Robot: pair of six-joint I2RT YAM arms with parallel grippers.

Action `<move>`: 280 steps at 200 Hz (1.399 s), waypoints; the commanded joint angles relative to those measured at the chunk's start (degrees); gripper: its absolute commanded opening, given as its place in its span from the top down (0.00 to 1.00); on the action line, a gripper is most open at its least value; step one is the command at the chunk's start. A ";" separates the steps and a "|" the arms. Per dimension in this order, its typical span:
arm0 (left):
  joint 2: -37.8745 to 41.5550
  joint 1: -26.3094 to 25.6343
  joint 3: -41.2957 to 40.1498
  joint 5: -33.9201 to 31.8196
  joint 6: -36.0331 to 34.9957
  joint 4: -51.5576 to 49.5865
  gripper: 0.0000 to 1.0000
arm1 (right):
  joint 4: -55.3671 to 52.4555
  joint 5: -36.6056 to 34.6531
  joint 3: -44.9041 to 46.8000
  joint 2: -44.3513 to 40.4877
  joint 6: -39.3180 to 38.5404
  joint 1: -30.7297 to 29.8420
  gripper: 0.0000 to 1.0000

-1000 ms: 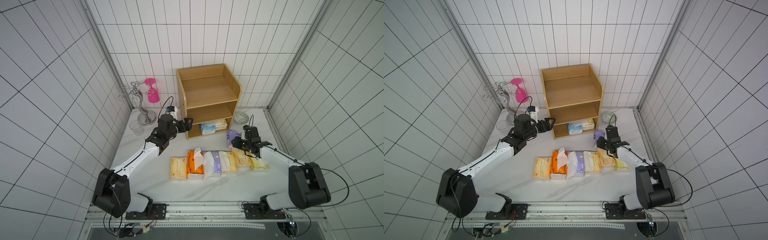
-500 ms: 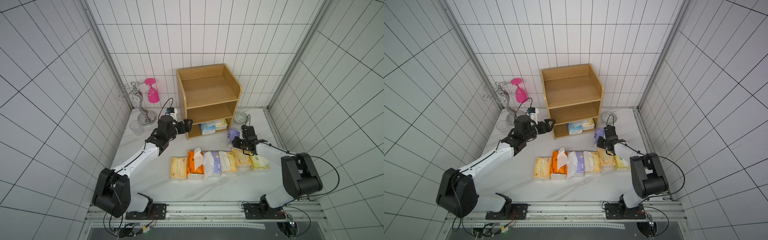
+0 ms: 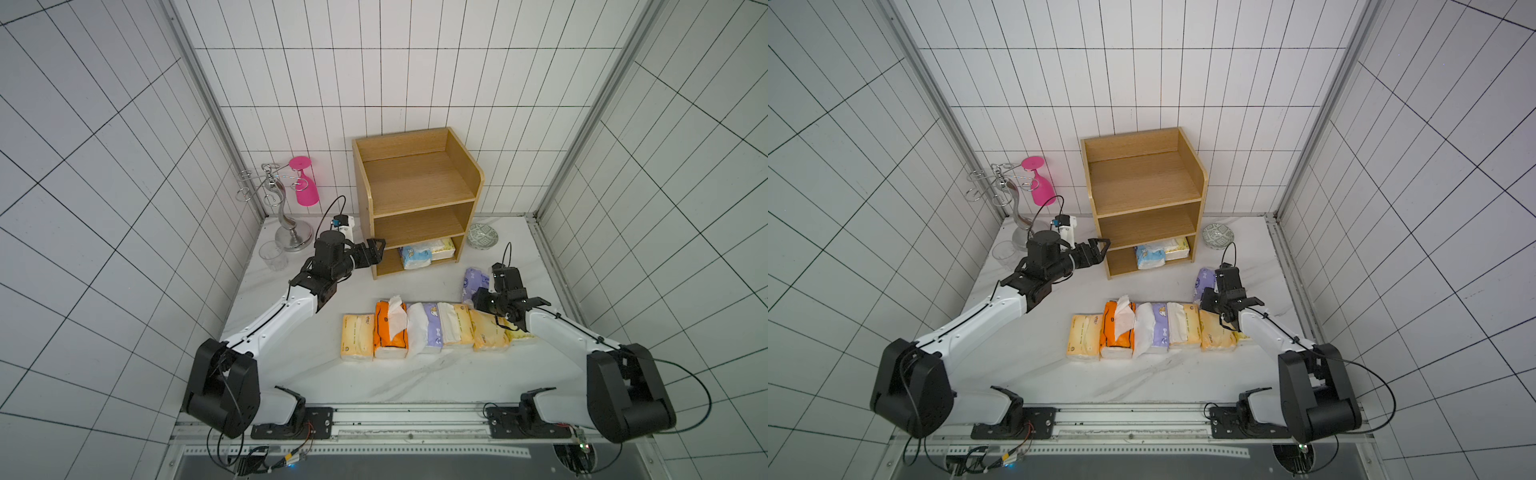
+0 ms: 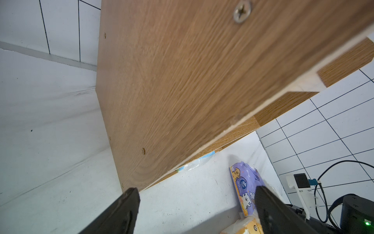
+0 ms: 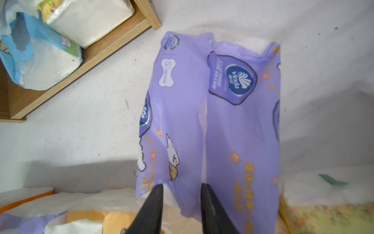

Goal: Remove the tissue boxes from the shelf
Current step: Place the box of tissues at the center of the board, then pick up a box of tissues from the shelf.

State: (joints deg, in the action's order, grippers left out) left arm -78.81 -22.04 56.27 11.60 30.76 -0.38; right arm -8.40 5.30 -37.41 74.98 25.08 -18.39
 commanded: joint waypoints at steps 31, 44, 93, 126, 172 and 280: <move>-1.06 0.16 2.79 0.18 -0.66 1.10 0.07 | 9.56 8.97 -1.52 -4.94 10.14 -2.74 0.48; -1.70 0.17 3.10 0.37 -0.45 1.48 0.07 | 14.68 7.93 -1.83 -3.73 13.82 -5.36 0.48; -2.59 0.24 3.71 1.15 -1.32 1.61 0.07 | 36.70 6.71 -3.54 10.07 23.60 -10.22 0.48; -2.67 1.02 3.69 2.53 -2.61 1.26 0.07 | 44.40 5.47 -7.73 19.05 25.87 -11.59 0.47; -2.41 2.13 2.76 3.30 -3.65 1.33 0.07 | 47.21 2.31 -13.54 27.92 26.13 -11.93 0.45; -3.64 2.62 2.46 6.07 -4.17 2.27 0.07 | 46.11 0.34 -22.67 39.99 24.59 -12.11 0.43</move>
State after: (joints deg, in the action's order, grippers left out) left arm -81.87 -19.70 58.52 16.43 27.38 0.25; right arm 36.73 5.93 -56.16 112.77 50.72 -30.02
